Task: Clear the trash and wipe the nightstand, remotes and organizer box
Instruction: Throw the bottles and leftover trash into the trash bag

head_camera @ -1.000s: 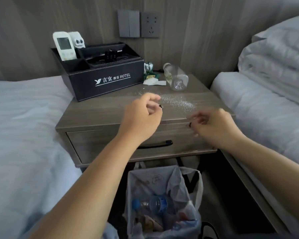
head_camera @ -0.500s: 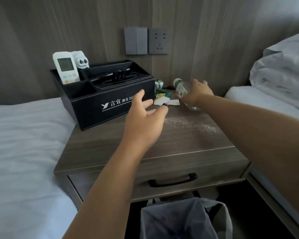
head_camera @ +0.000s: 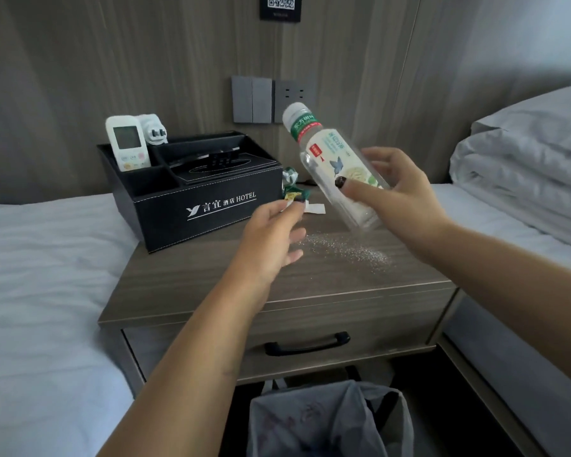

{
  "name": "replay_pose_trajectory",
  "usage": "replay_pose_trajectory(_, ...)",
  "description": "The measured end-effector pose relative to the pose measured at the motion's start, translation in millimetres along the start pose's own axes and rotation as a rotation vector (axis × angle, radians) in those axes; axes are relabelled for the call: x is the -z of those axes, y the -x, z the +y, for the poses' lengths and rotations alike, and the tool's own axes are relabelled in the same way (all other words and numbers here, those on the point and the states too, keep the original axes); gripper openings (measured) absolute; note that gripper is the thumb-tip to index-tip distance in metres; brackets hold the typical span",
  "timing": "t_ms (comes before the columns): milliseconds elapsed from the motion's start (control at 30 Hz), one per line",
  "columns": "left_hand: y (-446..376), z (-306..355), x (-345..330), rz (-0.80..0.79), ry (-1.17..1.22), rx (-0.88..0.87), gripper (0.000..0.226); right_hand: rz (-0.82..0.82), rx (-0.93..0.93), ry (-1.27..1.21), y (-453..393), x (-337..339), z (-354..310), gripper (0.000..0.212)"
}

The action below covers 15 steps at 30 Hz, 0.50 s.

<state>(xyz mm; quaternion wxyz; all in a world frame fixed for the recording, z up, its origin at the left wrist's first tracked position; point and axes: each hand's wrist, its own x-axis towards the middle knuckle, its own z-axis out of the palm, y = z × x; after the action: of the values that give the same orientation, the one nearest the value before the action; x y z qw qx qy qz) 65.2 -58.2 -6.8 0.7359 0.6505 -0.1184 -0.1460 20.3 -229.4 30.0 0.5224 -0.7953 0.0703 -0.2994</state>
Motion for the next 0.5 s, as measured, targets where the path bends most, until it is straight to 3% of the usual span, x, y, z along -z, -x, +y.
replay_pose_trajectory(167, 2.1, 1.8, 2.8, -0.142, 0.282, 0.030, 0.054, -0.221, 0.046, 0.043, 22.2, -0.9, -7.5, 0.065)
replay_pose_trajectory(333, -2.7, 0.4, 7.3, -0.006, 0.294, -0.082, 0.058, -0.418, 0.071, 0.020, 24.0, -11.3, -8.7, 0.072)
replay_pose_trajectory(400, -6.6, 2.5, 14.6, 0.073, 0.289, -0.102, 0.056, -0.378, 0.025, -0.038, 4.3, -15.0, -2.7, 0.059)
replay_pose_trajectory(500, -11.3, 6.4, 25.9, 0.174, 0.227, -0.138, 0.055, -0.188, -0.034, 0.061, -49.0, -29.5, 20.1, 0.035)
